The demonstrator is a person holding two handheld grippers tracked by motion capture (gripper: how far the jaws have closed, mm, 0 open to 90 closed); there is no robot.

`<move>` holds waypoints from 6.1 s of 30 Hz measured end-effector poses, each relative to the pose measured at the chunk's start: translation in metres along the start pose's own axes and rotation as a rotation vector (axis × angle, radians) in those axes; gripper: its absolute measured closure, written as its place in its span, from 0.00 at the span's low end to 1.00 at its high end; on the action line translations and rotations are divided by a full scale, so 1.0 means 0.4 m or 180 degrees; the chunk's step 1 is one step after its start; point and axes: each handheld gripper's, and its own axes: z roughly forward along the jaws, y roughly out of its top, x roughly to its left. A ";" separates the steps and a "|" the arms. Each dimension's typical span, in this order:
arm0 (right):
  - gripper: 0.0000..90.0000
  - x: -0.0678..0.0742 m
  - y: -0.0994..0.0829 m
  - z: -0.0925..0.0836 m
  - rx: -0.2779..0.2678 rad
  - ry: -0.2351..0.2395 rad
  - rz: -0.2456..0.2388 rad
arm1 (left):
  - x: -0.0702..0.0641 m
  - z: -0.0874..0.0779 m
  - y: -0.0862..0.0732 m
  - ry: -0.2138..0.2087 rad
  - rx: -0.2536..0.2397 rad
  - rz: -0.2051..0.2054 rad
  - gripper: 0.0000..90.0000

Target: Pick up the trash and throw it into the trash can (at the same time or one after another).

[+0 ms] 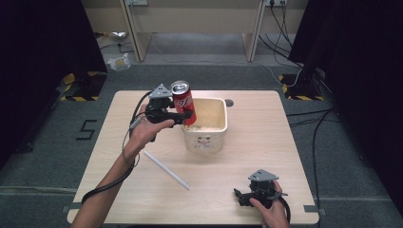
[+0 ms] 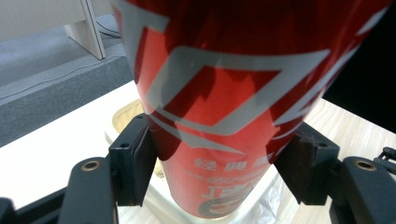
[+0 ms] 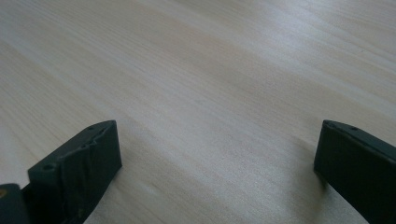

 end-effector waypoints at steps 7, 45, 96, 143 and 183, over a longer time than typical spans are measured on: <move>0.01 0.000 0.000 0.000 0.0002 -0.0001 -0.0003 | -0.001 0.038 0.008 -0.0004 0.0012 -0.0018 0.38; 0.01 -0.001 0.000 -0.001 0.0010 0.0014 -0.0012 | -0.013 0.150 -0.049 -0.0096 0.0459 0.0038 0.37; 0.00 0.001 0.000 0.000 0.0009 0.0018 -0.0006 | 0.004 0.037 -0.031 0.0020 0.0154 -0.0084 0.21; 0.00 0.001 0.000 0.000 0.0017 0.0010 -0.0009 | 0.021 -0.092 -0.316 0.0261 0.0156 -0.0461 0.24; 0.00 0.000 -0.001 -0.001 0.0015 0.0012 -0.0022 | 0.017 -0.048 -0.507 0.0527 0.0613 -0.0643 0.26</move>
